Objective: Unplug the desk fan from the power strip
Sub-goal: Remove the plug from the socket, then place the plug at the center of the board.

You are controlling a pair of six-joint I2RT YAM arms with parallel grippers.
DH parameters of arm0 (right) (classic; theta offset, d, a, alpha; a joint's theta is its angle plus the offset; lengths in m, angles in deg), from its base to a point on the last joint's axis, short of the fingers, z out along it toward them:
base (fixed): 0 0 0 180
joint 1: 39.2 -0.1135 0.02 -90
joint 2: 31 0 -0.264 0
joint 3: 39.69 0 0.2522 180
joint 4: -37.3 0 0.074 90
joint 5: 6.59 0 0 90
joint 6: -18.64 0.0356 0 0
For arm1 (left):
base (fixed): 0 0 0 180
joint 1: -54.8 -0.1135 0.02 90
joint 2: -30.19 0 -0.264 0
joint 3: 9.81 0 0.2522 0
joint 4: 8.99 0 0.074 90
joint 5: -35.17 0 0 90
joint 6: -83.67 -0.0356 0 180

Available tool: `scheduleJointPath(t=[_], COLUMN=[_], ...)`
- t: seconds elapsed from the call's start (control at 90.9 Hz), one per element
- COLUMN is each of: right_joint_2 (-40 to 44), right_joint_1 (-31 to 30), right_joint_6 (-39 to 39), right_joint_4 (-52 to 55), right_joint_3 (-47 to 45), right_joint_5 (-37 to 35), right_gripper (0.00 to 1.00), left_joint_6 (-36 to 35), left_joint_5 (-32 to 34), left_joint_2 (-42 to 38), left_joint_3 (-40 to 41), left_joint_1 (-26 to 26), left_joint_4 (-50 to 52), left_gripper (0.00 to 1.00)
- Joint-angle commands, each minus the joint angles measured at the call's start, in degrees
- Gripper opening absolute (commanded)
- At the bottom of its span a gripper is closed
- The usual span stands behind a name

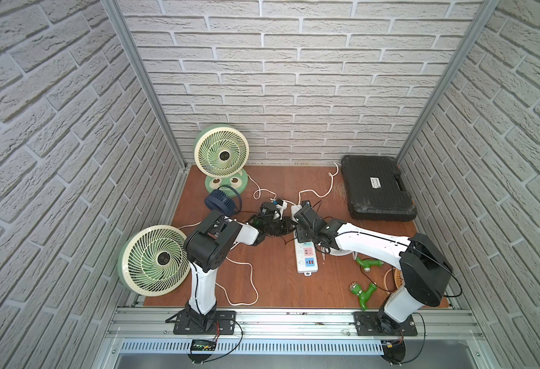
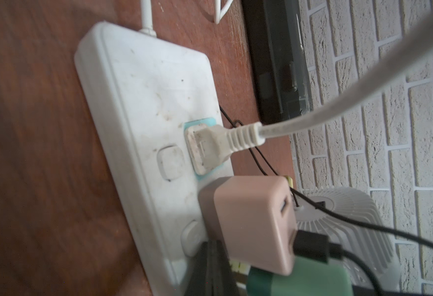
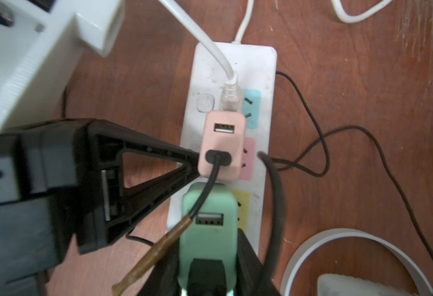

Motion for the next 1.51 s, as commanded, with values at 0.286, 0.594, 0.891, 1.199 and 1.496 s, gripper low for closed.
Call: scheduleJointPath(t=[0.286, 0.594, 0.891, 1.199, 1.496], right_joint_2=[7.44, 11.97, 11.5, 6.32, -1.92], right_joint_1=[4.86, 13.16, 25.15, 32.16, 32.25], right_joint_6=[-3.39, -6.33, -8.66, -9.32, -10.28], right_joint_4=[1.44, 2.84, 4.31, 4.17, 4.83], right_joint_3=[0.51, 1.63, 4.07, 5.65, 7.73], right_joint_5=[-1.51, 3.24, 7.71, 13.9, 15.78], right_gripper=[0.09, 0.09, 0.1, 0.11, 0.15], left_joint_6=[-0.98, -1.44, -2.91, -5.1, -5.58], left_joint_5=[1.28, 1.41, 2.27, 3.95, 4.05], left_joint_2=[-0.64, -5.75, -12.65, -18.75, -21.08], left_joint_3=[1.02, 3.53, 6.44, 9.11, 10.58], left_joint_1=[0.08, -0.97, -2.33, -4.12, -5.31], left_joint_4=[4.01, 4.08, 5.76, 9.24, 10.14], left_gripper=[0.0, 0.0, 0.0, 0.0, 0.0])
